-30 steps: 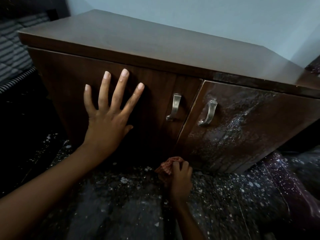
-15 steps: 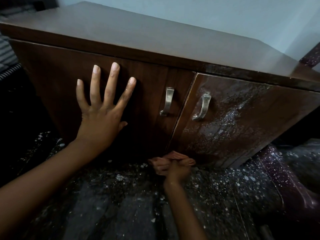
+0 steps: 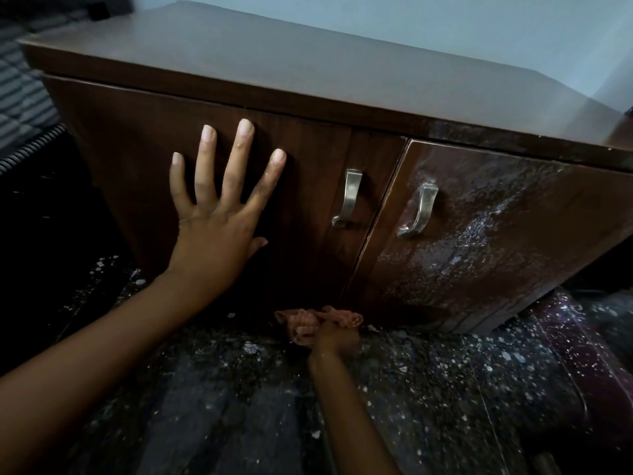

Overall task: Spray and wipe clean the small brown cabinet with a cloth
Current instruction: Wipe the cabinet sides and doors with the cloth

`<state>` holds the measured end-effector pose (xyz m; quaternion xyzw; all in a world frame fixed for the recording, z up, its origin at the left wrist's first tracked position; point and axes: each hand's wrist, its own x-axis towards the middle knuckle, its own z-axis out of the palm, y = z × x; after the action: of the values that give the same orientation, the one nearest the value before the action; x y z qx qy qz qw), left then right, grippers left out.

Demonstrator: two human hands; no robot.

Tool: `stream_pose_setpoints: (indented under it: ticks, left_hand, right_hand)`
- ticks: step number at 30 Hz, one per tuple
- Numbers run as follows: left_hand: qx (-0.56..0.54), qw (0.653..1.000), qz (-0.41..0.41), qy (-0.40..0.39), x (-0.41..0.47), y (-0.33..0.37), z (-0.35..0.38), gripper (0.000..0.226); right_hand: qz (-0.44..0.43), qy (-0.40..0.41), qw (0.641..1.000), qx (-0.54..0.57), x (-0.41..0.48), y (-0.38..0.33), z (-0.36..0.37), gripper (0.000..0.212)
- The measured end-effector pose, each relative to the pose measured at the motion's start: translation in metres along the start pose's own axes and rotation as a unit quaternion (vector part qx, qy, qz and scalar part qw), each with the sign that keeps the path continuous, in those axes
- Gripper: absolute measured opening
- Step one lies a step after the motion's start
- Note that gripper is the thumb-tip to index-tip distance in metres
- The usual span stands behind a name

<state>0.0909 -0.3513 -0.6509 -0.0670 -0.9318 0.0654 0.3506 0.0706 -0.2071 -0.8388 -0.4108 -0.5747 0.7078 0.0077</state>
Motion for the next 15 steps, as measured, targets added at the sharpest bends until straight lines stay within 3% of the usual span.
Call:
stream_pose_setpoints:
  ticks: [3,6,11,13,15]
  left_hand:
    - [0.005,1.000,0.002,-0.001,0.000,-0.003,0.000,0.132]
    - [0.005,1.000,0.005,0.002,0.000,-0.005,0.001,0.132]
    - [-0.002,1.000,0.002,-0.007,0.000,-0.003,0.000,0.131]
    - [-0.003,1.000,-0.002,-0.010,-0.001,-0.004,0.001,0.132]
    - [-0.007,1.000,-0.001,-0.009,-0.001,-0.004,0.000,0.132]
  right_hand:
    - [-0.002,0.025,0.998,-0.057,-0.022,-0.007,0.003,0.040]
    - [0.013,0.041,0.999,-0.006,-0.023,-0.038,-0.021,0.029]
    - [-0.093,0.153,0.984,0.018,0.001,-0.070,-0.064,0.032]
    - [-0.093,0.150,0.983,-0.044,-0.002,-0.063,-0.059,0.036]
    - [-0.080,0.085,0.988,-0.096,-0.010,-0.051,-0.047,0.036]
